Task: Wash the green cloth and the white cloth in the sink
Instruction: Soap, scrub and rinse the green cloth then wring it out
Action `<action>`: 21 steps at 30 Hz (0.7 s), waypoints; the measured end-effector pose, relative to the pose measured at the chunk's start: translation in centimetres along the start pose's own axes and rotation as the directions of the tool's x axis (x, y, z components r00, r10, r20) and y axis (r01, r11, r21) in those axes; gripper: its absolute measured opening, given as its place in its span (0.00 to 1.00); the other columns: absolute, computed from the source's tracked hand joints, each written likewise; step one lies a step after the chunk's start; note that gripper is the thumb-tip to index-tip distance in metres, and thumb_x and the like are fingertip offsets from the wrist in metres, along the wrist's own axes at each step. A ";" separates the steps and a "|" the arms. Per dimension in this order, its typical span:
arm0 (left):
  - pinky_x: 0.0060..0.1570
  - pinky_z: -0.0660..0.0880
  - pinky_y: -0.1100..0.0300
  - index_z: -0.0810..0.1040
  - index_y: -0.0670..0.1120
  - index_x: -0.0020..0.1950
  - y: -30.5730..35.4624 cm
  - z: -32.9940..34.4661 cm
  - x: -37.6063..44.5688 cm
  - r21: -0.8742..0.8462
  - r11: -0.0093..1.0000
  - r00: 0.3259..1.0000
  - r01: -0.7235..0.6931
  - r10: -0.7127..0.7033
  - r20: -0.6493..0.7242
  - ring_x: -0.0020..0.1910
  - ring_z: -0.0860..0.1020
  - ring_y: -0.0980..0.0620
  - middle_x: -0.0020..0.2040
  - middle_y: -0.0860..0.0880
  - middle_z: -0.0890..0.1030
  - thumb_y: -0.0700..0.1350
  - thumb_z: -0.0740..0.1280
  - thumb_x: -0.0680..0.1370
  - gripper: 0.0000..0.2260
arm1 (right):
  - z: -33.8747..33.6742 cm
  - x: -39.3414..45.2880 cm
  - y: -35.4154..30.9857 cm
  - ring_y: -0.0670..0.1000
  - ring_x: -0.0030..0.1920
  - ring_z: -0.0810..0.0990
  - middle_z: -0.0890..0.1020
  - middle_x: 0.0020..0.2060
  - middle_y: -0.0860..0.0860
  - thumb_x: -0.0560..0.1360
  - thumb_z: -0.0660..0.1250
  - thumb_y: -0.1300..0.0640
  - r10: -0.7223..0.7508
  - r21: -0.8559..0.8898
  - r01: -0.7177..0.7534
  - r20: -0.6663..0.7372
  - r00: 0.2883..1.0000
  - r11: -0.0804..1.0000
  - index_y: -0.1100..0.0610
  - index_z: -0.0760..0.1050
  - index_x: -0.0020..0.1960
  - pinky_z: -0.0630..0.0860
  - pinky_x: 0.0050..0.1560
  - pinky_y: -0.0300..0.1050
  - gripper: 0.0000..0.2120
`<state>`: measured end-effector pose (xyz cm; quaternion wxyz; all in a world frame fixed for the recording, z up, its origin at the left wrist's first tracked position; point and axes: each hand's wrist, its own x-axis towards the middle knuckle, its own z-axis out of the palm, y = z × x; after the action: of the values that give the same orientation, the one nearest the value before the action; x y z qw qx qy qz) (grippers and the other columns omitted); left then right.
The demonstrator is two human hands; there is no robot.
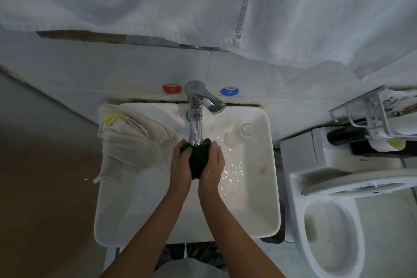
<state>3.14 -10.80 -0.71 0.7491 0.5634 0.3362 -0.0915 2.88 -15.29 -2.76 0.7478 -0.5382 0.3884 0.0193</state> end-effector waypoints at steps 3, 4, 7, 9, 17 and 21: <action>0.40 0.75 0.63 0.79 0.46 0.50 0.0 -0.3 -0.4 -0.113 0.990 0.993 0.080 -0.089 -0.075 0.47 0.78 0.49 0.44 0.49 0.80 0.43 0.60 0.80 0.08 | 0.1 -0.2 -1.0 0.53 0.47 0.79 0.80 0.48 0.55 0.79 0.57 0.43 0.259 0.130 -0.256 -0.001 0.966 0.958 0.56 0.78 0.56 0.79 0.40 0.44 0.20; 0.38 0.75 0.64 0.79 0.47 0.49 -0.2 -0.5 -0.5 -0.084 0.995 0.993 0.055 -0.064 -0.100 0.46 0.78 0.50 0.44 0.49 0.80 0.41 0.60 0.79 0.08 | 0.0 -0.3 -0.9 0.53 0.46 0.79 0.80 0.47 0.55 0.79 0.57 0.45 0.270 0.109 -0.269 0.005 0.963 0.957 0.55 0.79 0.55 0.78 0.39 0.44 0.17; 0.41 0.78 0.65 0.80 0.44 0.51 -0.4 -1.1 -0.7 0.022 0.998 0.995 -0.059 0.061 -0.083 0.48 0.79 0.49 0.46 0.48 0.81 0.33 0.59 0.77 0.12 | -0.5 -0.4 -0.2 0.53 0.50 0.79 0.81 0.49 0.52 0.75 0.64 0.52 0.152 0.010 -0.152 0.002 0.988 0.988 0.51 0.79 0.54 0.79 0.47 0.50 0.10; 0.45 0.78 0.65 0.79 0.43 0.56 -0.3 -1.5 -0.5 0.128 0.983 0.989 -0.128 0.136 -0.056 0.51 0.79 0.50 0.49 0.49 0.81 0.30 0.59 0.76 0.15 | -1.1 -0.8 0.3 0.51 0.55 0.78 0.78 0.56 0.49 0.77 0.64 0.57 0.116 0.000 -0.116 0.041 0.992 0.993 0.48 0.73 0.64 0.80 0.49 0.47 0.16; 0.61 0.75 0.47 0.77 0.46 0.60 0.0 -2.0 -0.1 0.214 0.934 0.957 -0.284 0.289 0.013 0.59 0.77 0.46 0.58 0.45 0.79 0.26 0.62 0.70 0.23 | -3.0 -0.7 0.1 0.57 0.53 0.82 0.83 0.51 0.59 0.69 0.68 0.52 0.182 0.041 -0.217 0.407 0.895 0.975 0.58 0.78 0.57 0.79 0.53 0.54 0.18; 0.65 0.72 0.50 0.69 0.54 0.65 0.3 -2.3 -0.1 0.185 0.955 0.973 -0.232 0.224 0.063 0.64 0.72 0.48 0.66 0.46 0.71 0.26 0.62 0.73 0.28 | -3.1 -0.5 -0.6 0.56 0.50 0.83 0.82 0.50 0.60 0.68 0.68 0.57 0.209 -0.010 -0.230 0.459 0.864 0.973 0.60 0.75 0.57 0.81 0.47 0.52 0.18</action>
<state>2.31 -8.67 -0.71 0.7037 0.6659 0.2432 -0.0479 1.05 -17.92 -2.42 0.8229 -0.4538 0.2607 0.2212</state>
